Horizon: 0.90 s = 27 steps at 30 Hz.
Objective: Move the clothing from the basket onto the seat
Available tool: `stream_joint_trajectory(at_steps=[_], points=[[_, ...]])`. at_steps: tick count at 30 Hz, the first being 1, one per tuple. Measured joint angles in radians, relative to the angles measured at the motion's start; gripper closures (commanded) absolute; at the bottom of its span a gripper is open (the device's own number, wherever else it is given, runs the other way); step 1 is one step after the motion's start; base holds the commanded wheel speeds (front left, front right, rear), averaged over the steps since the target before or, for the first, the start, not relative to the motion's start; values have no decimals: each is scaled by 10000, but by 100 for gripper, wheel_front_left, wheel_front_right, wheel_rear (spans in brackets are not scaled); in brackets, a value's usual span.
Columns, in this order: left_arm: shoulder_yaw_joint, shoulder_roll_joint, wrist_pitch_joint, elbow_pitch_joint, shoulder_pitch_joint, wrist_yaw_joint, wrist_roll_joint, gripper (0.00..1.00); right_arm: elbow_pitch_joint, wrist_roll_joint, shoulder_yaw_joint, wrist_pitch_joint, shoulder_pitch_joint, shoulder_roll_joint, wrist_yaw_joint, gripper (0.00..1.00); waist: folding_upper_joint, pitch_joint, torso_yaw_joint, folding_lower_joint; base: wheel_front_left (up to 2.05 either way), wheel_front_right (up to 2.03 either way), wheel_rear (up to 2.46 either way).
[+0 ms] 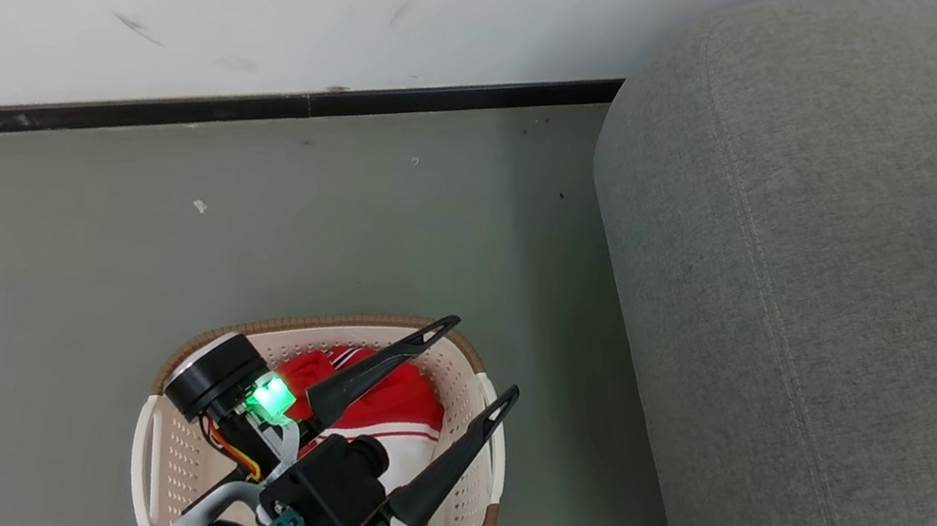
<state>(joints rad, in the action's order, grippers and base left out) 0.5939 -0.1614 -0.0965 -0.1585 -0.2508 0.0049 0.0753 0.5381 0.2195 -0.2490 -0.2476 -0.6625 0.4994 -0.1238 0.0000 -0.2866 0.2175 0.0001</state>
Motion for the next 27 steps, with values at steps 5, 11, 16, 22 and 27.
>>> stream_joint_trajectory(at_steps=[5, 11, 16, 22, 27], points=[[31, -2, 94, -125, -287, -88, -79, 0, 397, 6, -512, -2, 475, -495, -2, 100, 0, -377, -92, 0, 0, 0, 0], [33, 4, 134, -182, -574, -174, -92, 0, 328, 111, -930, -2, 800, -945, -2, 100, 0, -779, -153, 0, 0, 0, 0], [13, 12, 134, -188, -787, -182, -155, 0, 140, 205, -876, -2, 1266, -1450, -4, 100, 0, -1057, -161, 0, 0, 0, 0], [-98, 13, 113, -163, -959, -211, -153, 0, -90, 362, -499, -2, 1502, -1931, 0, 88, 0, -1278, -38, 0, 0, 0, 0], [-138, 27, 56, -36, -966, -213, -146, 0, -167, 360, -320, -2, 1700, -2178, 0, 60, 0, -1302, 89, 0, 0, 0, 0]])
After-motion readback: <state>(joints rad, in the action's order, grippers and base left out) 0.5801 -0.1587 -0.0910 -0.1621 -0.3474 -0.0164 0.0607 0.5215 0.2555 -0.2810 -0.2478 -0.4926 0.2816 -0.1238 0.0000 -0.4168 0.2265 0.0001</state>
